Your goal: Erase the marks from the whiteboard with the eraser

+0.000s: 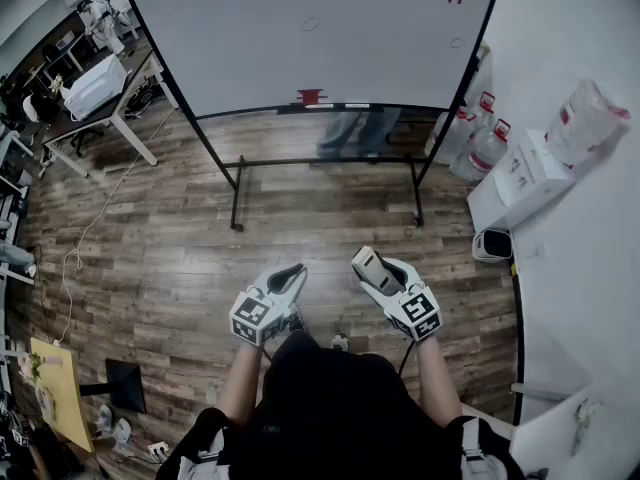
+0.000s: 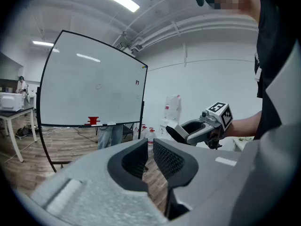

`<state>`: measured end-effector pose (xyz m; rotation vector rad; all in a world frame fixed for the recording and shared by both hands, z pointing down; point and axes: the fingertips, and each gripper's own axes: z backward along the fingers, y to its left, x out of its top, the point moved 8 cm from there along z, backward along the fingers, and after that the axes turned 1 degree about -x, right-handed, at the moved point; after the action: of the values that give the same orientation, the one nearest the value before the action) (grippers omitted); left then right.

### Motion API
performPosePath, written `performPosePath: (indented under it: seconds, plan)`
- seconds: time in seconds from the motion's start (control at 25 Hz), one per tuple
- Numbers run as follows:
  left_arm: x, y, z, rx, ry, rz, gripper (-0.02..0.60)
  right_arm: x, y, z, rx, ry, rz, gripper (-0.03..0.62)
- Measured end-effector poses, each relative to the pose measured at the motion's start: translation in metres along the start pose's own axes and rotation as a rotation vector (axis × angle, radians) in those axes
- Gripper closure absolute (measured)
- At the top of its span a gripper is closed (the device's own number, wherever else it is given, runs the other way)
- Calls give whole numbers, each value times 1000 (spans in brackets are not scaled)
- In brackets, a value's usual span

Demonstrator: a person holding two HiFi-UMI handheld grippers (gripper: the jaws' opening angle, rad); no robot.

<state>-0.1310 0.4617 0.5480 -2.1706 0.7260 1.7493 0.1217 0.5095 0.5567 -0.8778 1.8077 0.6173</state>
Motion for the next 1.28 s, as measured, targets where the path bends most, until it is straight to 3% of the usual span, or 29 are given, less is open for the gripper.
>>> performPosePath:
  seconds: [0.28,0.68,1.08,1.28]
  plan:
    - [-3,5,8,10,0,6,537,-13,5,-5,19,22,3,332]
    - [-2,24,17,24,-8,19,537,-1,8,-22,53,33,-26,333]
    - [1,92,6,7,-2,56,535,19,-11,-73,-33,102,37,335]
    - [16,132,-11,-17,-3,32,535,33,-29,-105,-89,122,38,335]
